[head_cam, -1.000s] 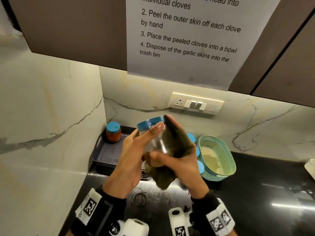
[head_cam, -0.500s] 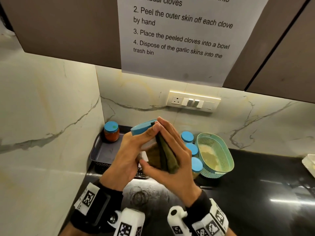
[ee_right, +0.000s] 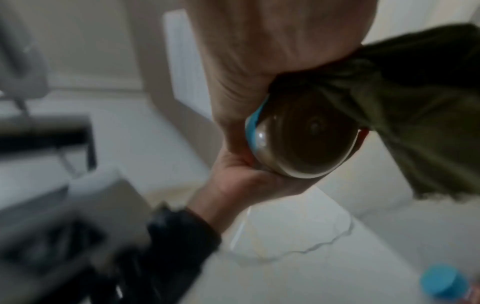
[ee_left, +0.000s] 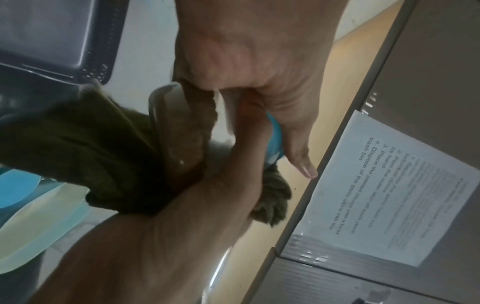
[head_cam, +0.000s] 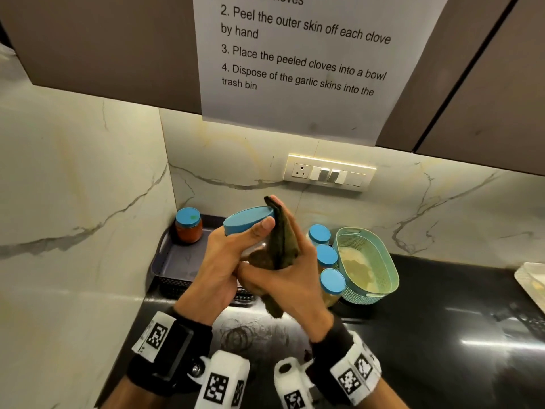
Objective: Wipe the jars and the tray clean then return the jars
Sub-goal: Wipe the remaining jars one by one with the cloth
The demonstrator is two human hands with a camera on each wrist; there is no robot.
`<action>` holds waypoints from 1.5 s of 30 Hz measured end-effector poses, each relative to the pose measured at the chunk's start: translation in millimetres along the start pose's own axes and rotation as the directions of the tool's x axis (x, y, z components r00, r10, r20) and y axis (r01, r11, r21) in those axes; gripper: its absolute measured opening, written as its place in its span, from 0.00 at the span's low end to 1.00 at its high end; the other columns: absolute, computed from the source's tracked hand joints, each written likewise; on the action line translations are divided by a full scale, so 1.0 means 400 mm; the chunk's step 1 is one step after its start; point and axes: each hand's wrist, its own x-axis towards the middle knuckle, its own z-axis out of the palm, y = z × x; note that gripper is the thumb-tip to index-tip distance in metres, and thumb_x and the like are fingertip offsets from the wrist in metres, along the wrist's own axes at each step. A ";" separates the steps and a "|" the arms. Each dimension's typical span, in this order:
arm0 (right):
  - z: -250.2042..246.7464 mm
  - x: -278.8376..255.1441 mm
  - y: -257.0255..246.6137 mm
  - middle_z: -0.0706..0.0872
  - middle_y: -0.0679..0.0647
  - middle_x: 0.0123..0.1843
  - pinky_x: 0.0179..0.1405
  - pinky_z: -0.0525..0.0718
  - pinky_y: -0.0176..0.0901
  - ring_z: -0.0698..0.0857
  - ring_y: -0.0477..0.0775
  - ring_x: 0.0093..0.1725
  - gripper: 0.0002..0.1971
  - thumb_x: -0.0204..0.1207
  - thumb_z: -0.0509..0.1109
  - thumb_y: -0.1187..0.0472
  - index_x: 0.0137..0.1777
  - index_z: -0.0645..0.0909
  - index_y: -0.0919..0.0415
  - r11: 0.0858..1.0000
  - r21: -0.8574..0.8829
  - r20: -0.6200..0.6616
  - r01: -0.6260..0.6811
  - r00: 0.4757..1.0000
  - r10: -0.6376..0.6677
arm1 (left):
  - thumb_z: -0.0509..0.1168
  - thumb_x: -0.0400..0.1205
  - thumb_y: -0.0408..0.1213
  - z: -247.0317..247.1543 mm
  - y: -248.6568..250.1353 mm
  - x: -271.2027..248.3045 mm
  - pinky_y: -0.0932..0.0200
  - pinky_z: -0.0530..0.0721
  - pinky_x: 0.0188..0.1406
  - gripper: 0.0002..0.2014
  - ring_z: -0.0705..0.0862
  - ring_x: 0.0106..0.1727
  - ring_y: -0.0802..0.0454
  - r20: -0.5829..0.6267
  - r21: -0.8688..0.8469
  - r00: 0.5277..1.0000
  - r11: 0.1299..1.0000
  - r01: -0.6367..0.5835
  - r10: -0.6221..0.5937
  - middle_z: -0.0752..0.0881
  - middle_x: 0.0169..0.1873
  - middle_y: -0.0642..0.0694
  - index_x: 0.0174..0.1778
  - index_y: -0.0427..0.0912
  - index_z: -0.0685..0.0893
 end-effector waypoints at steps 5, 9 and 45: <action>0.005 -0.023 0.029 0.75 0.56 0.86 0.83 0.77 0.60 0.72 0.56 0.87 0.47 0.67 0.89 0.65 0.85 0.70 0.61 0.933 -0.263 -0.046 0.244 0.963 -0.265 | 0.89 0.42 0.66 -0.007 -0.016 0.014 0.47 0.90 0.59 0.51 0.93 0.55 0.44 -0.042 -0.082 0.998 0.996 0.043 -0.046 0.94 0.50 0.42 0.58 0.41 0.90; -0.008 -0.011 0.017 0.89 0.42 0.71 0.71 0.86 0.43 0.86 0.44 0.73 0.45 0.65 0.89 0.72 0.81 0.75 0.55 0.998 0.012 -0.043 -0.057 0.997 0.058 | 0.87 0.54 0.60 0.025 -0.011 0.003 0.46 0.89 0.62 0.45 0.91 0.62 0.41 -0.132 -0.007 0.991 1.000 0.028 -0.029 0.94 0.56 0.40 0.65 0.40 0.89; -0.028 -0.009 -0.007 0.92 0.52 0.66 0.72 0.87 0.62 0.90 0.56 0.69 0.39 0.65 0.89 0.71 0.76 0.82 0.51 0.959 0.189 -0.056 -0.209 0.973 0.223 | 0.85 0.65 0.57 0.022 0.039 -0.014 0.50 0.93 0.49 0.36 0.94 0.56 0.40 -0.028 -0.022 0.994 0.995 0.102 -0.103 0.94 0.54 0.39 0.64 0.39 0.88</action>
